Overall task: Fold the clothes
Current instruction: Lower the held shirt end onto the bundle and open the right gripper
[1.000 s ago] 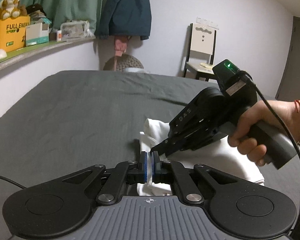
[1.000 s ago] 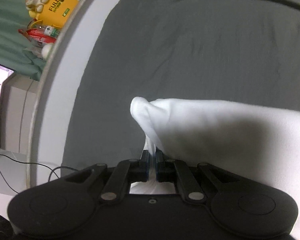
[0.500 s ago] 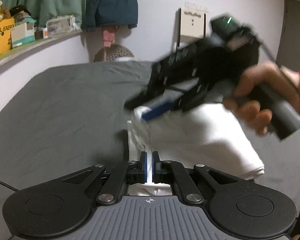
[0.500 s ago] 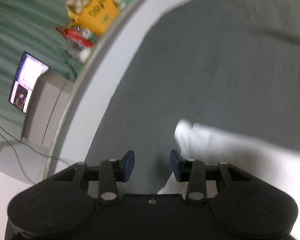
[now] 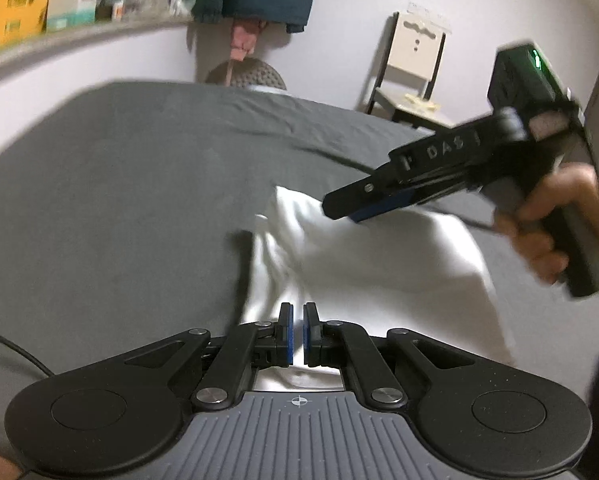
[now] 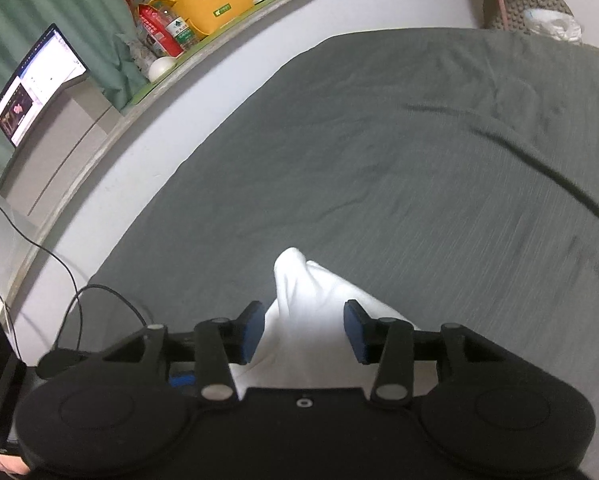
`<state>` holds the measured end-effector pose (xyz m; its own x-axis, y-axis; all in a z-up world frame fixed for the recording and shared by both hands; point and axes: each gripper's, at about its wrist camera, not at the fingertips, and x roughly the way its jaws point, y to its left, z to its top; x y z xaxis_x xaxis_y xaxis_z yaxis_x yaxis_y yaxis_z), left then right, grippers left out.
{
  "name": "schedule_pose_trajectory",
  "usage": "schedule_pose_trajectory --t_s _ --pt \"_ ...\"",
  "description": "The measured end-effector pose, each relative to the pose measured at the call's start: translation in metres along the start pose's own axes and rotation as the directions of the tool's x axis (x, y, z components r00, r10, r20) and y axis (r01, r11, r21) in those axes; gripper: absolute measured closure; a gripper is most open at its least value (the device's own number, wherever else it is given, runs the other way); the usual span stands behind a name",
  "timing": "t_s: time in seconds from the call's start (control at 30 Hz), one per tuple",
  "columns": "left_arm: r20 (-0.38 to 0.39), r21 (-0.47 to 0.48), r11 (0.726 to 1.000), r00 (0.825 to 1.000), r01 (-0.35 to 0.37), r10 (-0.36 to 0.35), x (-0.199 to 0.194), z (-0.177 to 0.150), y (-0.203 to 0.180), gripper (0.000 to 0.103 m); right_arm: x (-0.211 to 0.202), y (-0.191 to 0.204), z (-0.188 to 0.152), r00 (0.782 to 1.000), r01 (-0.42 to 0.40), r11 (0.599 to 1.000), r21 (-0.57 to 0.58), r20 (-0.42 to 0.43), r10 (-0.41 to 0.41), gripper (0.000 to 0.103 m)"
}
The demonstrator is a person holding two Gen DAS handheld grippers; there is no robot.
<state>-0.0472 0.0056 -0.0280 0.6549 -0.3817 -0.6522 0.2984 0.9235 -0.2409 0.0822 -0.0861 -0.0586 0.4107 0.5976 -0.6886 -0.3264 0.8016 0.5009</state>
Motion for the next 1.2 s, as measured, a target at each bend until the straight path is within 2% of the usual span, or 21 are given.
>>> schedule_pose_trajectory --t_s 0.07,0.2,0.27,0.3,0.33,0.4,0.5,0.57,0.63,0.77,0.87,0.9,0.93,1.0,1.03,1.07,1.13,1.2 --pt "0.009 -0.06 0.998 1.0 0.017 -0.016 -0.003 0.001 0.007 0.101 0.0 -0.001 0.0 1.0 -0.012 1.0 0.018 0.005 0.012 0.057" --pt "0.045 -0.149 0.988 0.997 -0.049 0.056 -0.007 0.005 0.022 0.101 -0.008 0.015 -0.011 0.998 -0.068 0.997 -0.034 -0.005 0.068 0.057" --pt "0.046 -0.203 0.975 0.993 -0.094 0.105 -0.008 0.005 0.031 0.075 -0.012 0.041 -0.031 0.998 -0.059 0.982 -0.182 -0.033 0.054 0.056" --pt "0.046 -0.232 0.968 0.992 -0.1 0.114 -0.008 0.004 0.035 0.028 -0.01 0.056 -0.045 0.999 -0.034 0.961 -0.273 -0.042 0.023 0.056" --pt "0.045 -0.259 0.961 0.993 -0.095 0.111 -0.007 0.002 0.039 0.0 -0.009 0.071 -0.059 0.999 -0.01 0.932 -0.362 -0.048 -0.008 0.056" --pt "0.048 -0.283 0.957 0.996 -0.057 0.074 -0.001 0.0 0.043 0.0 -0.002 0.094 -0.085 0.998 0.036 0.865 -0.5 -0.028 -0.058 0.057" --pt "0.058 -0.263 0.962 0.994 -0.077 0.095 0.002 0.003 0.04 0.0 0.012 0.118 -0.116 0.992 0.121 0.758 -0.641 0.042 -0.122 0.059" --pt "0.065 -0.271 0.96 0.994 -0.067 0.088 0.002 0.004 0.041 0.0 0.024 0.125 -0.128 0.975 0.216 0.691 -0.69 0.109 -0.196 0.061" --pt "0.073 -0.279 0.959 0.994 -0.058 0.081 0.001 0.005 0.043 0.0 0.036 0.128 -0.135 0.959 0.271 0.638 -0.721 0.142 -0.247 0.062" --pt "0.088 -0.294 0.955 0.994 -0.039 0.067 0.0 0.007 0.046 0.0 0.046 0.136 -0.151 0.934 0.339 0.514 -0.788 0.217 -0.283 0.06" --pt "0.082 -0.318 0.947 0.995 -0.036 0.065 0.002 0.006 0.049 0.0 0.054 0.145 -0.163 0.913 0.378 0.391 -0.839 0.266 -0.31 0.059" --pt "0.083 -0.32 0.947 0.995 -0.034 0.063 0.0 0.003 0.049 0.0 0.054 0.145 -0.163 0.91 0.382 0.386 -0.839 0.27 -0.314 0.06" --pt "0.085 -0.322 0.946 0.994 -0.032 0.062 -0.003 0.001 0.049 0.0 0.055 0.144 -0.16 0.912 0.38 0.404 -0.832 0.264 -0.313 0.062" --pt "0.091 -0.322 0.946 0.994 -0.028 0.06 -0.004 0.0 0.049 0.0 0.056 0.142 -0.156 0.915 0.378 0.438 -0.816 0.258 -0.309 0.072" --pt "0.097 -0.323 0.946 0.993 -0.028 0.063 -0.007 -0.001 0.049 0.0 0.054 0.141 -0.153 0.915 0.386 0.454 -0.803 0.269 -0.301 0.083" --pt "0.104 -0.324 0.946 0.992 -0.028 0.065 -0.01 -0.002 0.05 0.0 0.051 0.14 -0.151 0.913 0.397 0.472 -0.787 0.287 -0.29 0.086" --pt "0.122 -0.334 0.942 0.99 -0.024 0.069 -0.015 -0.003 0.051 0.0 0.036 0.142 -0.146 0.905 0.425 0.514 -0.745 0.345 -0.248 0.087" --pt "0.147 -0.354 0.935 0.986 -0.021 0.077 -0.017 -0.003 0.053 0.0 0.028 0.146 -0.143 0.908 0.418 0.538 -0.732 0.353 -0.224 0.087"
